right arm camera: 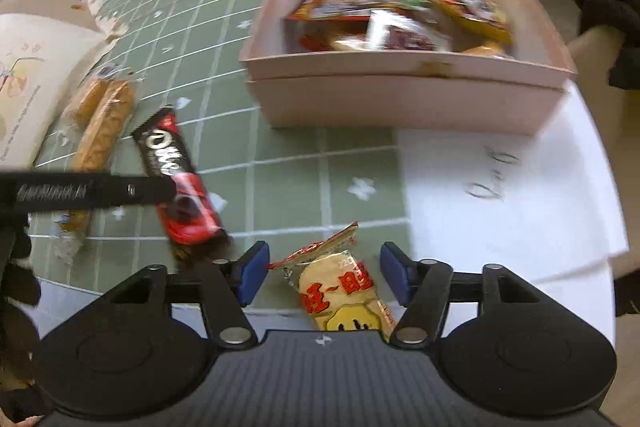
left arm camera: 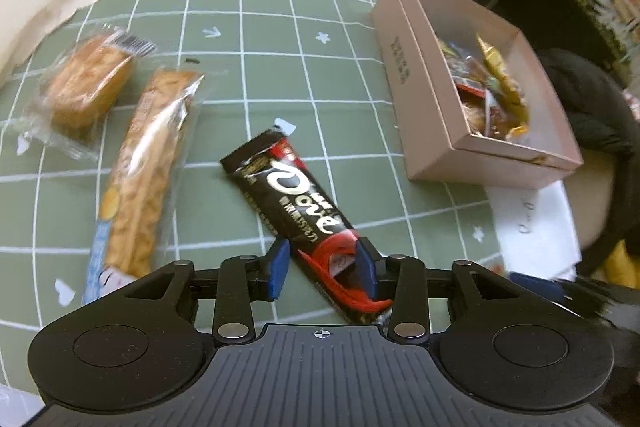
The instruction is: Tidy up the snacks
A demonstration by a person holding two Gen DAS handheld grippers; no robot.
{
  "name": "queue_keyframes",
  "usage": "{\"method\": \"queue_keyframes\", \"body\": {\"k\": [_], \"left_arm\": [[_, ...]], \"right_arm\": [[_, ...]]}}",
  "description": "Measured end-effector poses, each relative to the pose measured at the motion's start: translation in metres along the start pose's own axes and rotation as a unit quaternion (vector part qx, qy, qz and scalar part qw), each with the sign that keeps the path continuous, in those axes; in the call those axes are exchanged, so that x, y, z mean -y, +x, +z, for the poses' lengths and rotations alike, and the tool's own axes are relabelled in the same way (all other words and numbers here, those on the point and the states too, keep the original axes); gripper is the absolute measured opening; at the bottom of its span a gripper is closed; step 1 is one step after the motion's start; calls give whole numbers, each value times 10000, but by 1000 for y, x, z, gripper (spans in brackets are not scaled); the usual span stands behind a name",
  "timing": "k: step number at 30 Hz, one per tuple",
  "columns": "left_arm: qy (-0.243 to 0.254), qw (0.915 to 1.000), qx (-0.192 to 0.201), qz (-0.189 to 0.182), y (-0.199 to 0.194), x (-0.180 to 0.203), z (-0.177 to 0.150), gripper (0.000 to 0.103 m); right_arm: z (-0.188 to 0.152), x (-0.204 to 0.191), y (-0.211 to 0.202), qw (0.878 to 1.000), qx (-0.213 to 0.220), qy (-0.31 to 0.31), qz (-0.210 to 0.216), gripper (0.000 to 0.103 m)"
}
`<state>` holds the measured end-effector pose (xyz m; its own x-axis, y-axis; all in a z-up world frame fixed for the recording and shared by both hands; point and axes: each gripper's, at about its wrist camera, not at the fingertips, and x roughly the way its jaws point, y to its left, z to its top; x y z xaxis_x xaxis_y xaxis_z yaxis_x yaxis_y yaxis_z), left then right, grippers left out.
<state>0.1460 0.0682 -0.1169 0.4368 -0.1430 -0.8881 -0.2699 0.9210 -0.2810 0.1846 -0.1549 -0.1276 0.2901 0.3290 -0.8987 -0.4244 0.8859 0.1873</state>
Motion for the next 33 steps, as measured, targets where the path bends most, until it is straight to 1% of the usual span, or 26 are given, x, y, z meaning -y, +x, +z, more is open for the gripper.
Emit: {"method": "queue_keyframes", "body": {"k": [3, 6, 9, 11, 13, 14, 15, 16, 19, 21, 23, 25, 26, 29, 33], "left_arm": [[199, 9996, 52, 188, 5, 17, 6, 43], [317, 9990, 73, 291, 8, 29, 10, 43], [365, 9991, 108, 169, 3, 33, 11, 43], [324, 9992, 225, -44, -5, 28, 14, 43], [212, 9983, 421, -332, -18, 15, 21, 43], [168, 9976, 573, -357, -25, 5, 26, 43], [122, 9969, 727, -269, -31, -4, 32, 43], [58, 9958, 911, -93, -38, -16, 40, 43], [-206, 9895, 1389, 338, -50, -64, 64, 43], [-484, 9857, 1516, 553, -50, -97, 77, 42], [-605, 9852, 1430, 725, -43, -123, 87, 42], [-530, 9869, 1261, 855, -35, -136, 89, 42], [-451, 9881, 1200, 852, -31, -138, 87, 43], [-19, 9889, 1275, 767, -30, -130, 79, 44], [557, 9925, 1005, 429, -27, -109, 68, 45]], "right_arm": [[-9, 12, -5, 9999, 74, 70, -60, 63], [-14, 27, -9, 9998, 114, 140, -91, 63], [-15, 38, -12, 9997, 159, 165, -115, 64], [-15, 41, -11, 9997, 172, 142, -132, 65], [-13, 42, -9, 9996, 184, 154, -157, 67], [-12, 42, -8, 9995, 193, 164, -166, 67], [-11, 40, -7, 9995, 213, 172, -175, 67], [-11, 38, -7, 9994, 229, 180, -166, 67], [-12, 32, -6, 9993, 257, 218, -138, 68], [-15, 27, -7, 9993, 259, 224, -178, 68], [-18, 23, -7, 9992, 240, 183, -259, 69], [-22, 19, -8, 9990, 205, 123, -385, 69], [-23, 18, -8, 9988, 187, 98, -445, 69], [-26, 16, -11, 9980, 176, 54, -603, 69], [-25, 17, -25, 9973, 264, -121, -675, 69]]}}
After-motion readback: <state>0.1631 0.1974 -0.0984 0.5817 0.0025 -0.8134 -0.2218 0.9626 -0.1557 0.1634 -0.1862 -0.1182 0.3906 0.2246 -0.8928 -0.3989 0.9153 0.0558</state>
